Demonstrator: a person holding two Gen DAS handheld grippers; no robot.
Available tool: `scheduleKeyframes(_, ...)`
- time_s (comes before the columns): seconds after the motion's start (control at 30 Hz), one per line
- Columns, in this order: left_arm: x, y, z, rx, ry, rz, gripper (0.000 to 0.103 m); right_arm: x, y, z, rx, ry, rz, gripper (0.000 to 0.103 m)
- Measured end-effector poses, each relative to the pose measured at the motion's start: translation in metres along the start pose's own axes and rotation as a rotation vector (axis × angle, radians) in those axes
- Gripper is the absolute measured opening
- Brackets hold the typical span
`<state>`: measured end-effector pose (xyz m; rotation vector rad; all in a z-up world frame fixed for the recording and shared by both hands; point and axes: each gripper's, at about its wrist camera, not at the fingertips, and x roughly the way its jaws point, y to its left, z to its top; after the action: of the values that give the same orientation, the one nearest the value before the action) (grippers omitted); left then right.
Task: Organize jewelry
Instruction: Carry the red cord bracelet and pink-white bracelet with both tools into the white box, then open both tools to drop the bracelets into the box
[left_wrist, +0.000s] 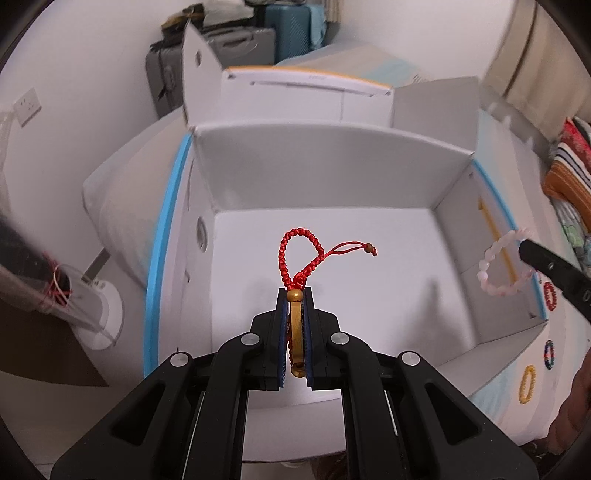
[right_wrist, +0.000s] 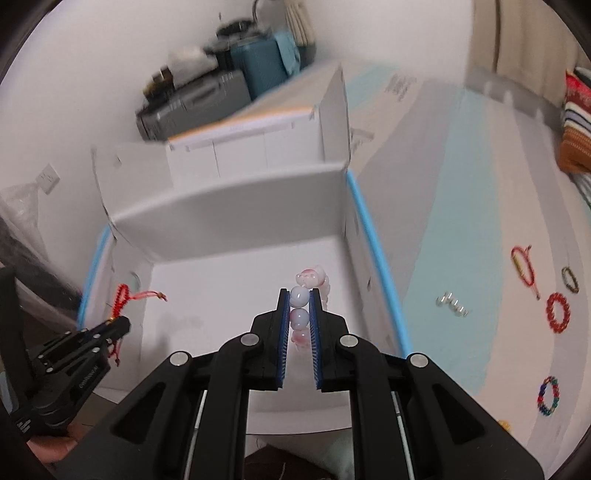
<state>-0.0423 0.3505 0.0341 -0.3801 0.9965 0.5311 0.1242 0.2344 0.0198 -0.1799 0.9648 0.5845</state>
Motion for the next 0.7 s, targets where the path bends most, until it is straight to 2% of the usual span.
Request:
scheduleKeyframes(0.23,0.021,0.007,-0.006,-0.012,0.062,0.016,0.006,0.035,0.011,-0.012,-0.022,0.129,-0.022,0.01)
scheduleKeyframes(0.53,0.043,0.003,-0.014,-0.009,0.132,0.022,0.007,0.056,0.018,-0.02,-0.036,0.206,-0.037,0.01)
scheduleKeyframes(0.63,0.043,0.004,-0.013,-0.023,0.134,0.028,0.011,0.058,0.017,-0.023,-0.032,0.222,-0.041,0.012)
scheduleKeyframes(0.7,0.042,0.005,-0.013,-0.028,0.133,0.035,0.023,0.06,0.016,-0.024,-0.025,0.228,-0.039,0.012)
